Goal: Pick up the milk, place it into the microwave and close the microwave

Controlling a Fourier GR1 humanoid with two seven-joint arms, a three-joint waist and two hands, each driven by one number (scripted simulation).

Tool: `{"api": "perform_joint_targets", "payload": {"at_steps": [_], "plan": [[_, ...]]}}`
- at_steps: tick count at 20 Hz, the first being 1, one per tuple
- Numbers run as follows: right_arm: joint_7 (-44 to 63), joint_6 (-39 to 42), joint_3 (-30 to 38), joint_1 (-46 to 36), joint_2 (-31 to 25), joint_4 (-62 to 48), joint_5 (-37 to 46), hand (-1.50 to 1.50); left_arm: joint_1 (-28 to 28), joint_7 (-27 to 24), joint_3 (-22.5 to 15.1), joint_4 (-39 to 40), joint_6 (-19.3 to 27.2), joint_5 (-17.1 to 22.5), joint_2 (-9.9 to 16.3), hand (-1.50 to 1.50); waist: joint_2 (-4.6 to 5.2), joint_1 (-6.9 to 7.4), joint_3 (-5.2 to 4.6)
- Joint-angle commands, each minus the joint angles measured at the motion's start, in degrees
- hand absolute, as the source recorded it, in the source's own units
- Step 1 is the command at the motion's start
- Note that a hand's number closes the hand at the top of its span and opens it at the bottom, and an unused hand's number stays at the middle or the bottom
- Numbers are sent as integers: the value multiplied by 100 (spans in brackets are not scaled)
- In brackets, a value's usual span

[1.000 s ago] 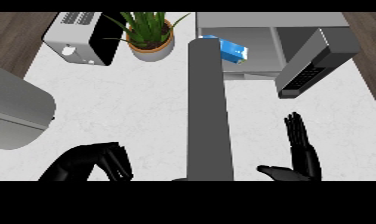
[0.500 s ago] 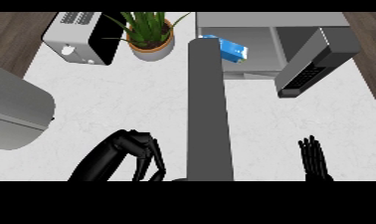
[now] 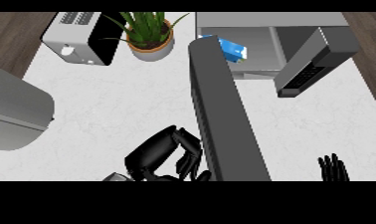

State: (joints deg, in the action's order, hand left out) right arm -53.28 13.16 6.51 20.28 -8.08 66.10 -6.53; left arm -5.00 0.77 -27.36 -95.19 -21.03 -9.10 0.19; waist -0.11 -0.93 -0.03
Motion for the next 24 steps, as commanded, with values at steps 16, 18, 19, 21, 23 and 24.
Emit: {"api": "perform_joint_targets", "payload": {"at_steps": [16,18,19,21,23,24], "plan": [[279,949,-636,848,-617,2430,-762,-150,-2527,69,-2893,2810,3428,1687,-19,150,83,-596,-12],[392,928,-821,691,-530,2459,-795,-150,-2586,-184,-2829,2892,3726,1995,-19,150,137,-752,-13],[531,902,-884,793,-561,2738,-835,-150,-2612,-166,-2857,2829,3931,2078,-19,150,129,-834,-24],[595,900,-848,704,-668,2881,-914,-150,-2820,-460,-2775,2873,4104,2414,-19,-150,155,-890,-24],[736,900,-945,730,-732,3041,-922,-150,-2953,-729,-2589,2893,4206,2741,-18,-150,199,-1020,-35],[803,892,-985,696,-771,3125,-912,-150,-3103,-798,-2418,3005,4222,2867,-17,-150,223,-1041,-37]]}}
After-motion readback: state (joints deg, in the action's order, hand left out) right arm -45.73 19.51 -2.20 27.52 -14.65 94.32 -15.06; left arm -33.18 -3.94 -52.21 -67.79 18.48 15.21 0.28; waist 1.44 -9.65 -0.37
